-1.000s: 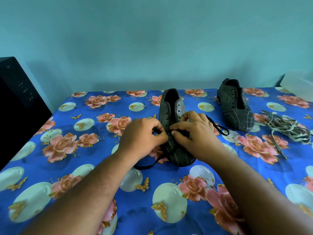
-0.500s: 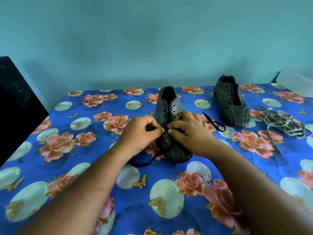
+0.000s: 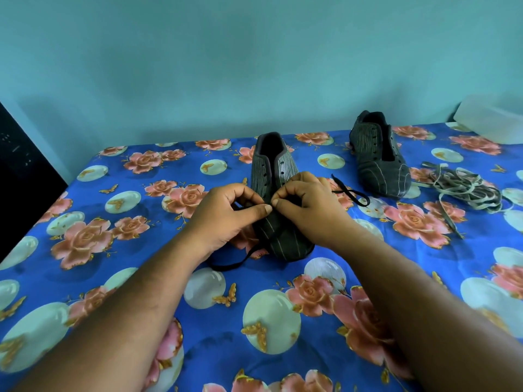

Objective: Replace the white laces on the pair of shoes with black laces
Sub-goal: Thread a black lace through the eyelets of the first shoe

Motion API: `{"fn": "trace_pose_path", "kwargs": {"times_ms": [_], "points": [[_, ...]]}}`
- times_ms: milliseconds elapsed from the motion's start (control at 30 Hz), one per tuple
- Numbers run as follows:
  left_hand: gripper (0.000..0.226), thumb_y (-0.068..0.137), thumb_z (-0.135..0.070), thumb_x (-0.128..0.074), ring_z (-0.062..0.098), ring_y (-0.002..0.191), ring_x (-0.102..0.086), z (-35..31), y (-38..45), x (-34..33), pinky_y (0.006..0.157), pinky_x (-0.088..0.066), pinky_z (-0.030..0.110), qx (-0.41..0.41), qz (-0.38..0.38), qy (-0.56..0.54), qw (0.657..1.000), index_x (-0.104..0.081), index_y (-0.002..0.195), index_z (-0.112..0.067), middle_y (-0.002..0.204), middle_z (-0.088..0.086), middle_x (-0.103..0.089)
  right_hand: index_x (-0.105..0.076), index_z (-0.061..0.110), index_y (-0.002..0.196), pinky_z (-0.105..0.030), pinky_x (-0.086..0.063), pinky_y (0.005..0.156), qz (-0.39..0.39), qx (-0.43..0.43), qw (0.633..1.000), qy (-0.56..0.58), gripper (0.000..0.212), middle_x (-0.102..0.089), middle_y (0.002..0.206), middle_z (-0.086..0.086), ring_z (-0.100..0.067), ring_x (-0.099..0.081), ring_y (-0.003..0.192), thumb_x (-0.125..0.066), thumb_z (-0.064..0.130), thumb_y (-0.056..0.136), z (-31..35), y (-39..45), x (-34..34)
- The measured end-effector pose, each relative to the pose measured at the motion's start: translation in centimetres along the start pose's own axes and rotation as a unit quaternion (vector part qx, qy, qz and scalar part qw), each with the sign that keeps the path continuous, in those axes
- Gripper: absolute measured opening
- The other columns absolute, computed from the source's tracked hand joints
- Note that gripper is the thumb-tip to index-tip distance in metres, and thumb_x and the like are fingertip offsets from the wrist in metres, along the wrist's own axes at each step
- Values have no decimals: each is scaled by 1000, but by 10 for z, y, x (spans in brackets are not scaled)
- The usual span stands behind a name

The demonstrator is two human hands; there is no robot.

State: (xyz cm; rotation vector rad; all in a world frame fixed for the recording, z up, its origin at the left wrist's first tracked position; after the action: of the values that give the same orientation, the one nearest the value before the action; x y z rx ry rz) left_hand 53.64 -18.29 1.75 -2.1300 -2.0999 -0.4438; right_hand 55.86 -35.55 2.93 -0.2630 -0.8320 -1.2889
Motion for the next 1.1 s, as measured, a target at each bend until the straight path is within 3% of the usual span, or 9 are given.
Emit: {"fn": "trace_pose_path", "kwargs": {"times_ms": [133, 267, 400, 467, 567, 733, 867, 967, 1100], "points": [[15, 87, -23, -80, 22, 40, -61, -3, 0, 0, 44, -51, 36, -37, -6, 59, 998, -67, 87, -17, 60, -2, -65, -61, 43, 78, -41, -41, 96, -92, 16, 996, 14, 22, -54, 92, 17, -19, -50, 104, -67, 29, 93, 1, 3, 13], [17, 87, -27, -80, 28, 41, -61, -2, -1, 0, 39, -52, 46, -47, -11, 79, 996, -66, 85, -18, 65, 2, -65, -64, 27, 81, -22, -43, 59, -224, -74, 956, 174, 19, -55, 63, 18, 1, -48, 57, -59, 20, 98, -27, 9, 53], [21, 86, -32, -81, 38, 45, -62, 2, 0, 1, 39, -50, 57, -47, -13, 84, 995, -66, 83, -18, 69, 6, -64, -65, 24, 97, -33, -50, 72, -358, -179, 896, 194, 15, -64, 87, 5, -9, -54, 73, -53, 33, 97, -74, 6, 92], [23, 85, -34, -81, 39, 46, -63, 2, 0, 1, 41, -51, 58, -49, -13, 92, 994, -65, 82, -19, 69, 4, -65, -64, 25, 102, -44, -54, 85, -334, -159, 923, 104, 12, -65, 98, 0, -16, -58, 86, -55, 31, 97, -77, 9, 90], [22, 85, -33, -81, 33, 45, -63, 3, 0, 1, 42, -53, 57, -43, -15, 90, 995, -65, 83, -19, 70, 5, -65, -64, 27, 126, -45, -44, 101, -233, -30, 972, -19, 32, -58, 119, -4, -24, -55, 112, -61, 34, 95, -46, 12, 66], [21, 86, -32, -81, 35, 42, -61, 8, 3, 1, 41, -52, 58, -36, -12, 76, 996, -65, 83, -20, 67, 2, -64, -71, 39, 117, -41, -35, 88, -57, 92, 977, -184, 35, -64, 110, 11, -26, -48, 112, -54, 55, 91, -8, 4, 27], [20, 86, -31, -81, 29, 41, -58, 11, 5, -1, 41, -52, 55, -31, -7, 62, 998, -64, 84, -20, 67, 5, -62, -74, 37, 95, -41, -38, 85, -81, 100, 980, -153, 8, -64, 97, 14, -25, -49, 105, -72, 42, 89, -9, 3, 27], [19, 87, -31, -81, 30, 41, -58, 12, 5, -1, 41, -52, 56, -36, -5, 64, 997, -65, 84, -20, 67, 9, -63, -71, 36, 88, -43, -42, 83, -101, 108, 979, -143, 9, -57, 86, 16, -24, -51, 98, -66, 43, 90, -10, 4, 31], [20, 86, -33, -81, 37, 48, -63, 7, 2, 0, 41, -52, 58, -44, -10, 89, 995, -65, 85, -21, 67, 4, -64, -69, 23, 91, -35, -43, 76, -260, 43, 964, -37, 7, -59, 87, 12, -20, -57, 88, -64, 25, 96, -25, 6, 75]]}}
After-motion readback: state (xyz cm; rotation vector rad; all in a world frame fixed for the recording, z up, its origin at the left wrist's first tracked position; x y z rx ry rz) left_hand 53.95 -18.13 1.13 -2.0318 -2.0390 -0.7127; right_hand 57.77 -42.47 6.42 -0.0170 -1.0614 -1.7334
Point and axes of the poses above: each hand's wrist, its own y-axis towards the middle knuckle, its own x-axis out of the back of the hand, z = x × y, the point moved 5 cm from there along y, towards the middle knuckle
